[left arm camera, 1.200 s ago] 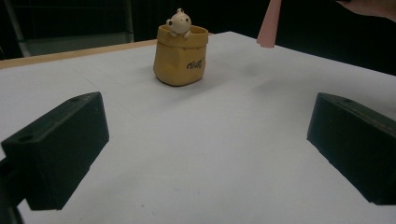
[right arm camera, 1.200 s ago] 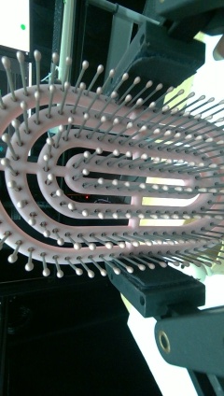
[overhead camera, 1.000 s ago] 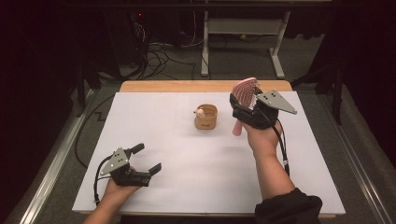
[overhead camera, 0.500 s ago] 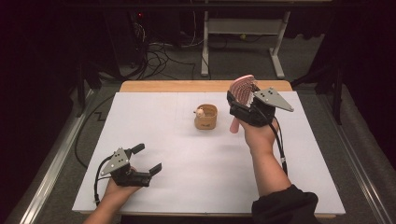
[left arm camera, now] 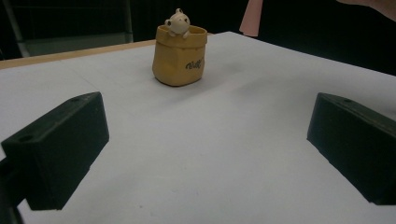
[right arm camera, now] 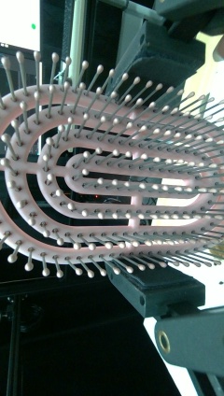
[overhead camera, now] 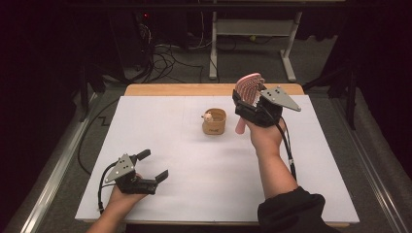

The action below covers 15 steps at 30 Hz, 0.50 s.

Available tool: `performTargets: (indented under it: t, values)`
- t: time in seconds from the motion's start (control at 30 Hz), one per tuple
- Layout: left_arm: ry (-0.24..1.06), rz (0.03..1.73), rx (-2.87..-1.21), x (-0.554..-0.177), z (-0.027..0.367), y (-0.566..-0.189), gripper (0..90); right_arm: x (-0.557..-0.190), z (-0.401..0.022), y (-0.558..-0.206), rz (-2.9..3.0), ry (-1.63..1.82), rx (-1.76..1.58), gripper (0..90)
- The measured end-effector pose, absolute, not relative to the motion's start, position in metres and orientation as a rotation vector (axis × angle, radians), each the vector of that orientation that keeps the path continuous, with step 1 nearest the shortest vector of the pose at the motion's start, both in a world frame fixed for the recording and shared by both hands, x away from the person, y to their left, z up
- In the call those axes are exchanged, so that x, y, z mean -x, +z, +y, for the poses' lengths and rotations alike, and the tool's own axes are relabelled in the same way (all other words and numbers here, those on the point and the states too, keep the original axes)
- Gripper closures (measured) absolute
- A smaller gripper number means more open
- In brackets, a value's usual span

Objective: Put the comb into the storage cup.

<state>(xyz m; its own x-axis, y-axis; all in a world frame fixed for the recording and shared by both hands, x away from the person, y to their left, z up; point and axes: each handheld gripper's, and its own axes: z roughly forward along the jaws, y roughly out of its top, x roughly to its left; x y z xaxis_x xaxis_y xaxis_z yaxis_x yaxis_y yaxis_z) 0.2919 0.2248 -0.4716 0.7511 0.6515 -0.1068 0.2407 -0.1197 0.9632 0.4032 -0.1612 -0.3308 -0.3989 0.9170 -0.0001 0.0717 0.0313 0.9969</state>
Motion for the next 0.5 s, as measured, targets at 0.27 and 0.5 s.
performTargets:
  t: [0.27, 0.5]
  values:
    - [0.406, 0.715, -1.698, -0.292, 0.224, -0.472, 0.0, -0.412, -0.153, -0.328, 1.573, 1.46, -1.026, 20.3]
    - [0.411, 0.713, -1.706, -0.293, 0.224, -0.472, 0.0, -0.42, -0.144, -0.323, 1.57, 1.473, -1.016, 20.3]
